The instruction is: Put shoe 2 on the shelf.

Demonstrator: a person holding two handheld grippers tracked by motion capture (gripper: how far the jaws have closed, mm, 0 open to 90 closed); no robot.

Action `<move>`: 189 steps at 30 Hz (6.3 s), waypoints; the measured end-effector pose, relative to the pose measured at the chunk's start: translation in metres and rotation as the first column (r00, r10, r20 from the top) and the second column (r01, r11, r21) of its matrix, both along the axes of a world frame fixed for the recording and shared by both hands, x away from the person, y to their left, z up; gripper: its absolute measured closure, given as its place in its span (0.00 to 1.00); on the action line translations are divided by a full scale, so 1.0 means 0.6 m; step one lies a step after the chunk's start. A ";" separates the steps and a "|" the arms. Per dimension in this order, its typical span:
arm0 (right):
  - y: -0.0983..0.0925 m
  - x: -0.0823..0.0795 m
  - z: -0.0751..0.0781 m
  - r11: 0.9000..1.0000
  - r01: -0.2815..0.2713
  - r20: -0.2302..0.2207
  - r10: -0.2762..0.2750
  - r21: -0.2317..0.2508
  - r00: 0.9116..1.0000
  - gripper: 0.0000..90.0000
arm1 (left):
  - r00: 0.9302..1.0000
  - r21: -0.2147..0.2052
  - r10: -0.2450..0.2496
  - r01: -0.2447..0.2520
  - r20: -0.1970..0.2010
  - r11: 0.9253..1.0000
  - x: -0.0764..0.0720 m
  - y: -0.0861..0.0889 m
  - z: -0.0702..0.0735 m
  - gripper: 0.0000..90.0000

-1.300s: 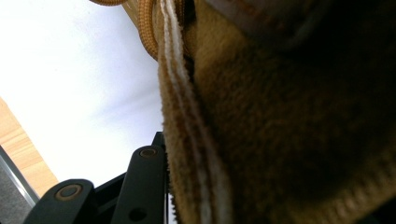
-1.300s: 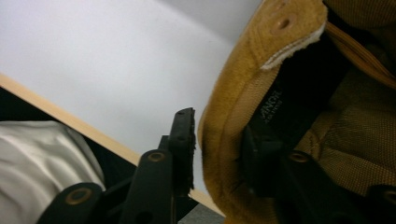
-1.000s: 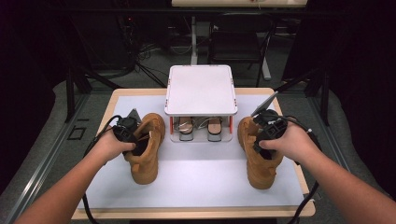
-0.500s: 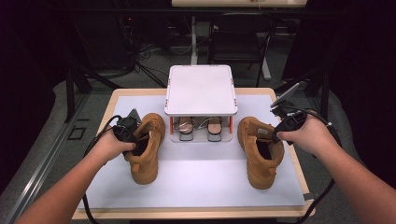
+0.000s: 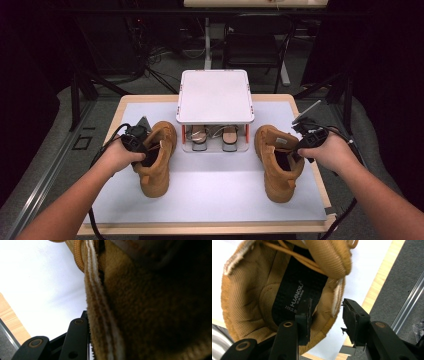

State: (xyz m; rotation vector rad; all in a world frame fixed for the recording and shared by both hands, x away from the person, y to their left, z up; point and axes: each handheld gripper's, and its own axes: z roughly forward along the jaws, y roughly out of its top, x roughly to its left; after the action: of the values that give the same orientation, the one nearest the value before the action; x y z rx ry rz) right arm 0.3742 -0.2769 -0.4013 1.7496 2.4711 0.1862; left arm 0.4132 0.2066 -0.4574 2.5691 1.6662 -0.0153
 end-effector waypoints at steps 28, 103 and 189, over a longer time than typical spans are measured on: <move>0.003 0.005 -0.076 1.000 -0.004 -0.040 0.004 0.003 0.999 0.67 | 1.000 -0.001 -0.006 0.006 -0.002 1.000 0.000 0.001 -0.001 0.71; 0.012 -0.003 -0.080 1.000 0.013 0.005 -0.013 -0.008 1.000 0.94 | 0.995 -0.047 0.098 -0.096 0.033 0.994 -0.004 0.013 0.000 0.95; -0.022 0.223 0.015 0.915 0.347 -0.044 -0.345 0.205 0.937 0.95 | 0.923 -0.220 0.385 -0.372 0.020 0.902 0.177 0.051 0.092 0.96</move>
State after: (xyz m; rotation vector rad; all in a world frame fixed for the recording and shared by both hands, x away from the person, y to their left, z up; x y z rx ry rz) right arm 0.5081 -0.2899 -0.3924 2.2406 2.1607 0.4218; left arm 0.5193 0.2370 -0.4022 2.0366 1.9891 -0.0820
